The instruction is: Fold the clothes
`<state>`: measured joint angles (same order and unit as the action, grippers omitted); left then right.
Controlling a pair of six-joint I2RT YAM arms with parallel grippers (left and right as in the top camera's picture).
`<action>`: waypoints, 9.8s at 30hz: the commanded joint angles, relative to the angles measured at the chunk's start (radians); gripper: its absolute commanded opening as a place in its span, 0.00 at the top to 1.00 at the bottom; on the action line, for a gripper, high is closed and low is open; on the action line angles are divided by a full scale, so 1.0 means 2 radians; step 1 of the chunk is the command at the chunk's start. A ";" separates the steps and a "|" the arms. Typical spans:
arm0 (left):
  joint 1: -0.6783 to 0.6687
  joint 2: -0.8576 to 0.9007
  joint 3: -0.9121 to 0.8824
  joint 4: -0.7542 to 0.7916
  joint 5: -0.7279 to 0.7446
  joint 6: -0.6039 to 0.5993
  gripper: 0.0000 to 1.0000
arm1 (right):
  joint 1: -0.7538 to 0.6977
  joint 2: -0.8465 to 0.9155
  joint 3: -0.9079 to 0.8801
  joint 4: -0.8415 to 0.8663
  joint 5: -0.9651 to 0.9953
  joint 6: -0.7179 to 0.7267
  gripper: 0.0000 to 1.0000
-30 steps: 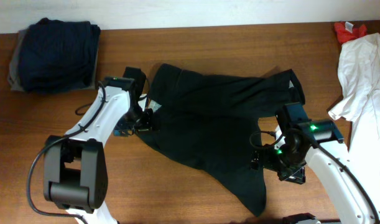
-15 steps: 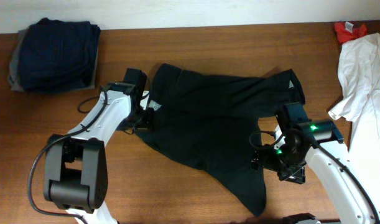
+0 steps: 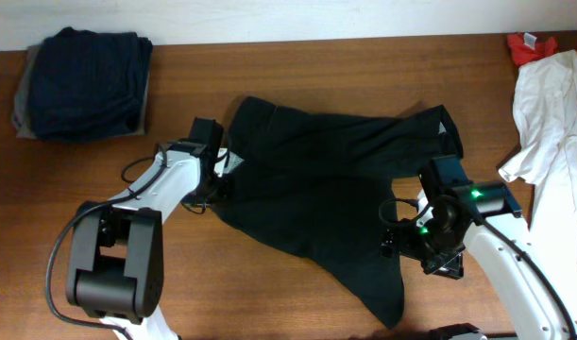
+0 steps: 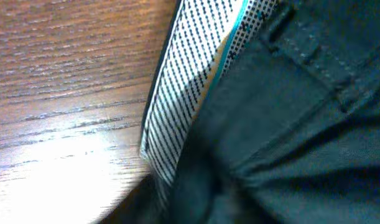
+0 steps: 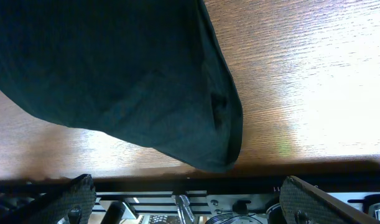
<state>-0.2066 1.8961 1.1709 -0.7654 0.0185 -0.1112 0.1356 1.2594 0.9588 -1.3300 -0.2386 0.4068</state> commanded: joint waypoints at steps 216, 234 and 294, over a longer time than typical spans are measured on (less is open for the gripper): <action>0.143 -0.159 -0.209 -0.089 0.066 -0.159 0.99 | 0.154 0.011 -0.064 0.149 0.116 0.204 0.82; 0.111 -0.355 0.177 -0.336 0.068 -0.150 0.99 | 0.154 0.004 0.319 -0.099 0.220 0.148 0.85; 0.195 -0.056 0.658 -0.461 -0.133 -0.166 0.99 | 0.341 0.224 0.143 0.310 -0.068 -0.054 0.40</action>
<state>0.1791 1.8149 2.4779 -1.6875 -0.2291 -0.4641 0.7475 1.7206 1.3243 -0.7963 -0.3538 0.2527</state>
